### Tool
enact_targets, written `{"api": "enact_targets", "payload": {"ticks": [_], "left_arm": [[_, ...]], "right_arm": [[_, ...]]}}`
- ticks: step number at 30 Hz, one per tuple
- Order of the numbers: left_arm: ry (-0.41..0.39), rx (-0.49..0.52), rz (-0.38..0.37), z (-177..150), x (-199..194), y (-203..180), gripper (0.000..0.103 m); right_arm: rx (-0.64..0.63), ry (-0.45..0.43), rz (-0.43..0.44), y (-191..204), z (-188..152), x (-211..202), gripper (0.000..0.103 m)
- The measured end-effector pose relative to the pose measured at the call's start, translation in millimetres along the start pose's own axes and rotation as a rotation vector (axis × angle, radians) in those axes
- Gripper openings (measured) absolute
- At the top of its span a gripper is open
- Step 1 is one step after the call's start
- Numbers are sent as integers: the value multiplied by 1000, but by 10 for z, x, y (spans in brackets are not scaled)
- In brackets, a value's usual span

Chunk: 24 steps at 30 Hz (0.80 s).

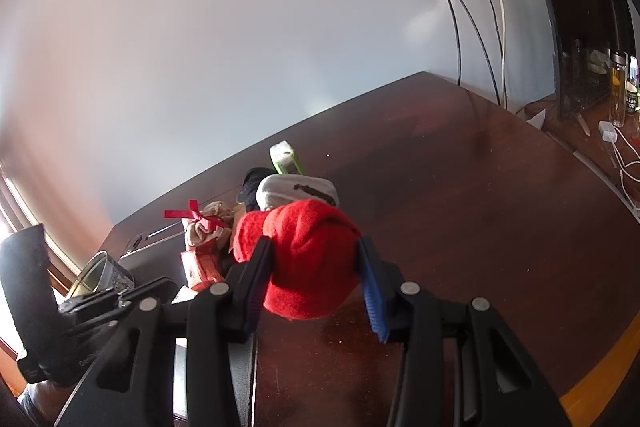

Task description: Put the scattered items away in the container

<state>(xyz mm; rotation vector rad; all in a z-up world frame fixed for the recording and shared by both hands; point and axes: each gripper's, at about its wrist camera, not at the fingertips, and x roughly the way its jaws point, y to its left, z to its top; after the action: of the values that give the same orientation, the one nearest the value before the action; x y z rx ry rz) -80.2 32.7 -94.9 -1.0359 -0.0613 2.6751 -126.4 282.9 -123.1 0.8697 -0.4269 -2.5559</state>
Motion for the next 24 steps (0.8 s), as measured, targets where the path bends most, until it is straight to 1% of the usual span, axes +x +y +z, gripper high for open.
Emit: {"api": "enact_targets", "payload": {"ticks": [1, 2, 9, 14, 17, 18, 21, 24], "left_arm": [[11, -18, -6, -8, 29, 19, 85], [19, -33, -8, -17, 48, 33, 87], [55, -103, 35, -72, 107, 144, 88], [52, -97, 50, -118, 2, 174, 88], [95, -88, 57, -167, 114, 164, 88], [102, -82, 64, -182, 142, 154, 89], [92, -60, 81, -192, 171, 115, 90], [120, -21, 110, -203, 271, 80, 90]], "right_arm": [[0, 2, 0, -2, -6, 7, 43], [0, 3, 0, -6, -10, 12, 43], [5, 12, 15, -44, -29, 53, 43], [10, 6, 25, -78, -38, 34, 44], [16, 0, 40, -75, -32, 52, 44], [13, -1, 44, -64, -32, 44, 44], [7, -6, 50, -41, -29, 19, 44], [2, -4, 47, -36, -28, 22, 44]]}}
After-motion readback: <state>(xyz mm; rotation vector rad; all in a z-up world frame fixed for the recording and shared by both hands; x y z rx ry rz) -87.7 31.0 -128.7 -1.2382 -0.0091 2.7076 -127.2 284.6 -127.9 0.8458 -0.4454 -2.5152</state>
